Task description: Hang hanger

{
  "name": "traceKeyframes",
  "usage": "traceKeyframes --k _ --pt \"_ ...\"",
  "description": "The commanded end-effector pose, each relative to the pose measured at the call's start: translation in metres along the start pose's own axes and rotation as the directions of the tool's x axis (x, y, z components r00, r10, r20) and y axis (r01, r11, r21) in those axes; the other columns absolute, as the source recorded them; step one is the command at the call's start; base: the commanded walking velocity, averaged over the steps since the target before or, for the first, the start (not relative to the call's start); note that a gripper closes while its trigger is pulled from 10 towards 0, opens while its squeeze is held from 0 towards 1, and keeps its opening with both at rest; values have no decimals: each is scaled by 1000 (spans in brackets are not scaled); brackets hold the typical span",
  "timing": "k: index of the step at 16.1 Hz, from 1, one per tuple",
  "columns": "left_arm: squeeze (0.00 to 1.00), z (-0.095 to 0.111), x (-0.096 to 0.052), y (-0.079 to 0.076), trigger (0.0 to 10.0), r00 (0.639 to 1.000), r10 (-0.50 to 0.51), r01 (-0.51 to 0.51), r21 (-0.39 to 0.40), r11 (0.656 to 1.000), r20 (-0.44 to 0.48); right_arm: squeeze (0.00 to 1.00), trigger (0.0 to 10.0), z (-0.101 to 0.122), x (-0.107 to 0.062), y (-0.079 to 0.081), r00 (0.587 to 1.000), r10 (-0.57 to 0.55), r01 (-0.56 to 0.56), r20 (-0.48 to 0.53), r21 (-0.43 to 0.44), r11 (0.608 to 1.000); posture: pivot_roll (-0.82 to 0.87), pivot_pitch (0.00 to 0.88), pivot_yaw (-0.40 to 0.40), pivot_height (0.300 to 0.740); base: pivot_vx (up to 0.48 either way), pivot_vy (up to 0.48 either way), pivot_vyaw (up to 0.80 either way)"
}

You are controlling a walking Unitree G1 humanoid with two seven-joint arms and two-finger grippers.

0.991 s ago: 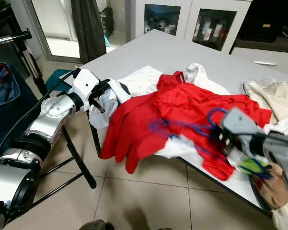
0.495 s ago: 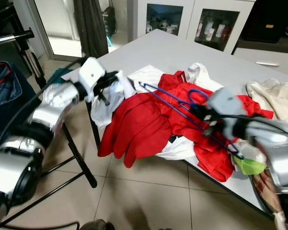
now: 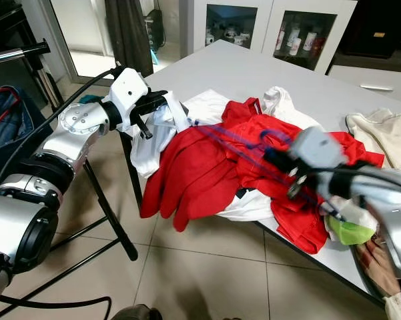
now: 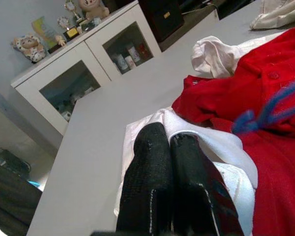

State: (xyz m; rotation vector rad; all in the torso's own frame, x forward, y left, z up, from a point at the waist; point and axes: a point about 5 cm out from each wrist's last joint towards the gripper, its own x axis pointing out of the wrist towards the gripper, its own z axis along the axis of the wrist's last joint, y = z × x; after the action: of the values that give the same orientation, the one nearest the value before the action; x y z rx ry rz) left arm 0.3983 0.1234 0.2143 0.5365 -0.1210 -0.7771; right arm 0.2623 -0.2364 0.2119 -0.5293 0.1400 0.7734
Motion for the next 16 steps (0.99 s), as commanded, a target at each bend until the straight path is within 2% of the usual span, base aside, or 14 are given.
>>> traceKeyframes --k 1,3,5,7,9,11,12,16 --pt "0 14 2 8 0 999 12 -13 8 1000 42 0 10000 12 -6 6 997 49 -49 57 -11 999 12 0 49 740 0 0 0" --pt "0 13 4 5 0 999 6 -6 1 1000 47 0 10000 14 -3 11 995 77 -76 58 -25 997 11 0 48 740 0 0 0" --pt "0 13 7 0 0 998 -8 9 -6 1000 57 0 10000 12 9 22 989 130 -129 64 -25 991 22 0 45 740 0 0 0" --pt "0 12 7 0 0 998 -6 6 -7 1000 56 0 10000 14 10 28 982 173 -172 76 -19 985 24 0 44 740 0 0 0" --pt "0 12 6 1 0 998 5 -5 -4 1000 56 0 10000 2 24 31 987 160 -160 -13 -44 986 27 1 34 740 0 0 0" --pt "0 13 5 3 0 998 17 -17 -7 1000 64 0 10000 -3 30 27 992 109 -113 -66 -56 992 27 0 28 740 0 0 0" --pt "0 15 6 2 0 997 16 -16 -1 1000 72 0 10000 -15 32 19 985 50 -63 -163 -80 995 26 0 26 740 0 0 0" --pt "0 17 7 2 0 998 7 -9 40 999 67 0 10000 -40 20 5 939 -38 -4 -342 -122 993 14 0 25 740 0 0 0"
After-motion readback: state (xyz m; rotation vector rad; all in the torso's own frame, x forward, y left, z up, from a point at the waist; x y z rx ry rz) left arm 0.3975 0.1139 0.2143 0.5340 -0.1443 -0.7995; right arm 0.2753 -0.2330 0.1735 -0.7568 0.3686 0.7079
